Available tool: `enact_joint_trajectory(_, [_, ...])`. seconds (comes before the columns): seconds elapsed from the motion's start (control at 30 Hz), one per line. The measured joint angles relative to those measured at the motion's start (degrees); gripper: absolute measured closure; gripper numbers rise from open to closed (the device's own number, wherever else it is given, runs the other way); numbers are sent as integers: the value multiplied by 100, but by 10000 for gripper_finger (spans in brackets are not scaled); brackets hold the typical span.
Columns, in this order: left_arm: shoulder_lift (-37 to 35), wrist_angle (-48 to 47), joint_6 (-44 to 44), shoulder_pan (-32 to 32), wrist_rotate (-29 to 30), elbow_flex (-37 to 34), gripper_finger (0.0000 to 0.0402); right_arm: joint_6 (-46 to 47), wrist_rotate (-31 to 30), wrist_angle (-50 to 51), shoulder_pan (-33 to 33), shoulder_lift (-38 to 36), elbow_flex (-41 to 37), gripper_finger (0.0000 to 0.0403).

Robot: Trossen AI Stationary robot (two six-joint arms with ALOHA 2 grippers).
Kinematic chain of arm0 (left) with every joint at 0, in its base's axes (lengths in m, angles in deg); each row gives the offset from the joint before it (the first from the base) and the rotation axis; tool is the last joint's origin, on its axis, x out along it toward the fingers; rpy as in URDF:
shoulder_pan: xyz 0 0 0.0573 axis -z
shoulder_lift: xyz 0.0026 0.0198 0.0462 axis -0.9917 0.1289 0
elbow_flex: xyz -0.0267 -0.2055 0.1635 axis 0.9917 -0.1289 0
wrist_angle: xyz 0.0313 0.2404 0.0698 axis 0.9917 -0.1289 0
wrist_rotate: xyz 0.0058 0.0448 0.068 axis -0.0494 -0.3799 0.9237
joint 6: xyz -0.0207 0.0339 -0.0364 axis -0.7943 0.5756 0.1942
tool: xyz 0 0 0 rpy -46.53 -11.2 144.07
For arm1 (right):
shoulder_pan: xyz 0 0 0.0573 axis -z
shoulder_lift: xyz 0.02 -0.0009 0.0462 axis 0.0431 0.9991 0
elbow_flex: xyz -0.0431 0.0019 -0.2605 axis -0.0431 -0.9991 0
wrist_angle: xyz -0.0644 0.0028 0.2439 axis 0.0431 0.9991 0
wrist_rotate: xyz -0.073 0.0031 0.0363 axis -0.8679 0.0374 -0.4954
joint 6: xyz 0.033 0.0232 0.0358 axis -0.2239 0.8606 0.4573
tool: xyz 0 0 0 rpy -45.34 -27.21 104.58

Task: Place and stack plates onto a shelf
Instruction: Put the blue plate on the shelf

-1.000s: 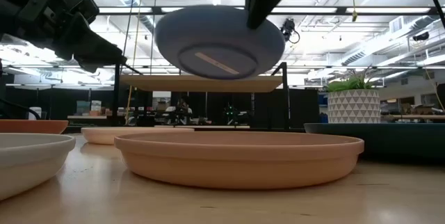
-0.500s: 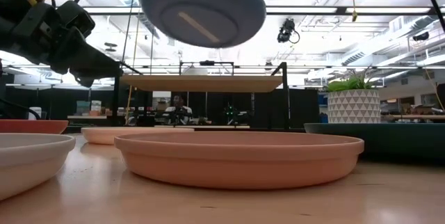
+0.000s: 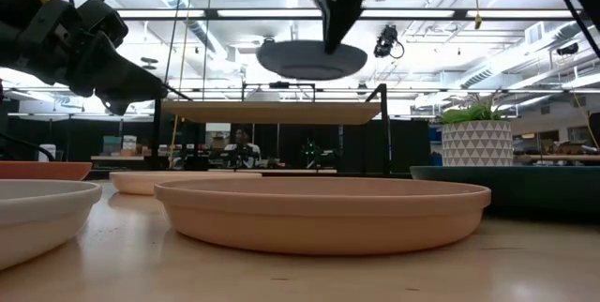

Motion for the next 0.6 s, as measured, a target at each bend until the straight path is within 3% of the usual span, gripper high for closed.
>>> enact_joint_trajectory(0.17, [0, -2, 0, 1, 0, -2, 260, -117, 255, -139, 690, 1, -2, 385])
enact_joint_trajectory(0.37, [0, -50, 0, 0, -1, -2, 260, -155, 981, -408, 1310, 2, -7, 379])
enact_joint_trajectory(0.6, [0, -83, 0, 0, -2, -4, 260, 117, 1044, -517, 1650, 2, -7, 342])
